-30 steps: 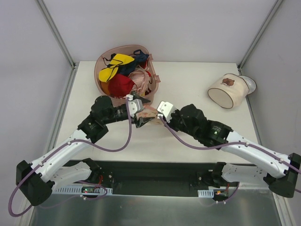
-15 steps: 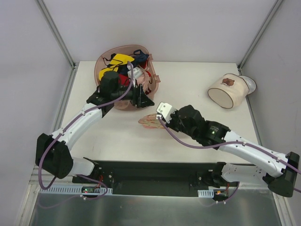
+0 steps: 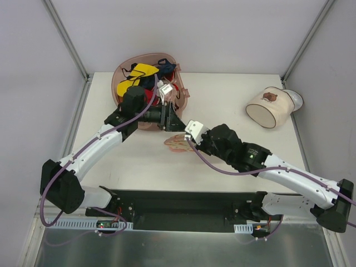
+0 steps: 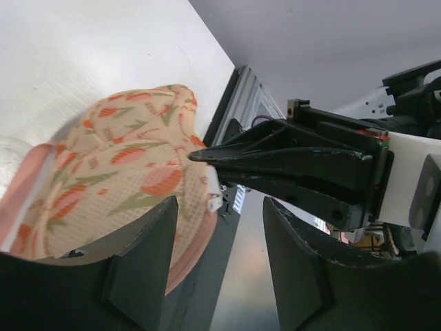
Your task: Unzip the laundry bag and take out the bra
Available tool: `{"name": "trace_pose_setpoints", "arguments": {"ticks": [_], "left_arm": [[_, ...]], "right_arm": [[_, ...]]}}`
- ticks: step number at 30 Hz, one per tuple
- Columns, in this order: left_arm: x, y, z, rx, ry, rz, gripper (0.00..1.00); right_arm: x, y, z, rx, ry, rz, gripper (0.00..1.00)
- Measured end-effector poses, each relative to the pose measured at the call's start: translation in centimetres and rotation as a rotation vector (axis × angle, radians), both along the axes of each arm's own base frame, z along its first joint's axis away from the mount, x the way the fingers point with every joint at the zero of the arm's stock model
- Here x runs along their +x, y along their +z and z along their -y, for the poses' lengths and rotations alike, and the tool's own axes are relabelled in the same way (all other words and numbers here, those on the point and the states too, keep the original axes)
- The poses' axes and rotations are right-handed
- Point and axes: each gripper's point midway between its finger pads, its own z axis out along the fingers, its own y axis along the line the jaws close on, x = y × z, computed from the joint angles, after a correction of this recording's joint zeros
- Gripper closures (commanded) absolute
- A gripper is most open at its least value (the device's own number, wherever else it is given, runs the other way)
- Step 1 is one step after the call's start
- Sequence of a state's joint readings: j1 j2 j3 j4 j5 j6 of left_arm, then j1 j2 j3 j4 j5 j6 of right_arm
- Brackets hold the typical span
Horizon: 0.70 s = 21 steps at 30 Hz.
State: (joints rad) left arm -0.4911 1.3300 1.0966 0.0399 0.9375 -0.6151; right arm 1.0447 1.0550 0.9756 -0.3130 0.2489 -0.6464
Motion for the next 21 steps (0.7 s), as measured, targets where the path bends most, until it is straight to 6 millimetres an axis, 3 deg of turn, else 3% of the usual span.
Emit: {"name": "trace_pose_setpoints", "arguments": {"ticks": [7,21], "left_arm": [[-2.2,0.2,1.4,-0.003,-0.045,-0.058,0.51],[-1.9,-0.8,1.8,0.013,-0.019,-0.134,0.55]], "right_arm": [[0.2,-0.1,-0.3,0.001,-0.002,0.001,0.99],[0.4,-0.2,-0.3,-0.002,-0.007,0.003,0.99]]}}
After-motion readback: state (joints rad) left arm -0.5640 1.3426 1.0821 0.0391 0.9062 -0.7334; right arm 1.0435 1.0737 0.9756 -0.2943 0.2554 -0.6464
